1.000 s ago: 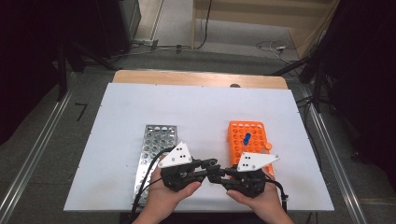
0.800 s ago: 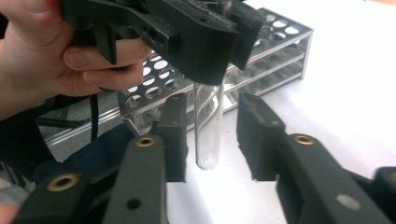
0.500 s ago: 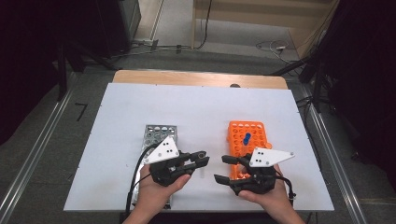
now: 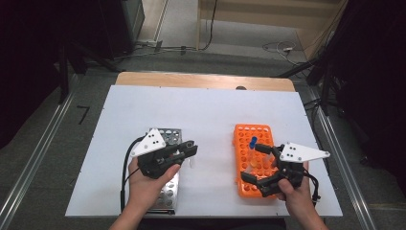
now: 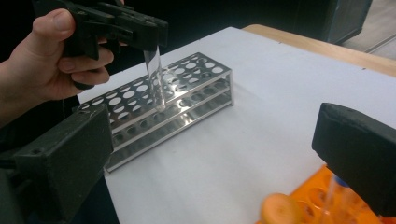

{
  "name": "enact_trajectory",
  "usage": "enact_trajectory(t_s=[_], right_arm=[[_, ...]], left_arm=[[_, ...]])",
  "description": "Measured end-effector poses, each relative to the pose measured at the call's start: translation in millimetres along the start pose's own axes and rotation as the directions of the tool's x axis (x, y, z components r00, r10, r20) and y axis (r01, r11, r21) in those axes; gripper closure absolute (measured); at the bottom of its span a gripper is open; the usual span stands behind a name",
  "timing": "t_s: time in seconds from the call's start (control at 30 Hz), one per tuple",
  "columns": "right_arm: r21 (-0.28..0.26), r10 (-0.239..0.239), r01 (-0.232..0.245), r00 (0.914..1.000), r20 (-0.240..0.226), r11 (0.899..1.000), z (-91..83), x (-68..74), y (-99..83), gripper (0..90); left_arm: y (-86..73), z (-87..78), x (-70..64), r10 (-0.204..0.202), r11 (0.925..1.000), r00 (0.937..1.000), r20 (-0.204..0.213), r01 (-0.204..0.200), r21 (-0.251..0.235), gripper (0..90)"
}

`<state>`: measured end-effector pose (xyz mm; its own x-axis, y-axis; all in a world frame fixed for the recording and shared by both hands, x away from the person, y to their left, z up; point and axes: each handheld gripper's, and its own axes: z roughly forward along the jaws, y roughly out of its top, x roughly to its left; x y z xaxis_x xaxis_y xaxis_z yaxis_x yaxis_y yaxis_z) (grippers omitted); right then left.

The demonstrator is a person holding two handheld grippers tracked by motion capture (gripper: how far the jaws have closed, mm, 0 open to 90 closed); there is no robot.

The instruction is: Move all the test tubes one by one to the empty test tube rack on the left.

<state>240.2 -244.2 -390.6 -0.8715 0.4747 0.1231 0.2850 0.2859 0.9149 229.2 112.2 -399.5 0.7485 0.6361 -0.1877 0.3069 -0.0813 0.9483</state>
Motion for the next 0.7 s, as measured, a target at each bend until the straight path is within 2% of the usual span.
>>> enact_trajectory(t_s=[0.17, 0.33, 0.7], right_arm=[[-0.021, 0.007, -0.006, 0.9997, 0.025, 1.000, -12.9, -11.2, -0.9, 0.0], [-0.032, 0.017, -0.014, 0.9970, 0.075, 0.999, -24.4, -23.0, -4.3, 0.0], [-0.053, 0.044, -0.037, 0.9888, 0.142, 0.998, -44.8, -50.3, -14.0, 0.0]], left_arm=[[5.0, -4.4, 14.8, -0.004, 0.9999, 0.9991, -0.041, 0.003, -0.016, 76.2], [9.8, -4.1, 29.2, 0.015, 0.9997, 0.9969, -0.077, -0.016, -0.016, 76.2], [15.6, 1.2, 59.7, -0.004, 0.9994, 0.9898, -0.142, -0.001, -0.034, 76.2]])
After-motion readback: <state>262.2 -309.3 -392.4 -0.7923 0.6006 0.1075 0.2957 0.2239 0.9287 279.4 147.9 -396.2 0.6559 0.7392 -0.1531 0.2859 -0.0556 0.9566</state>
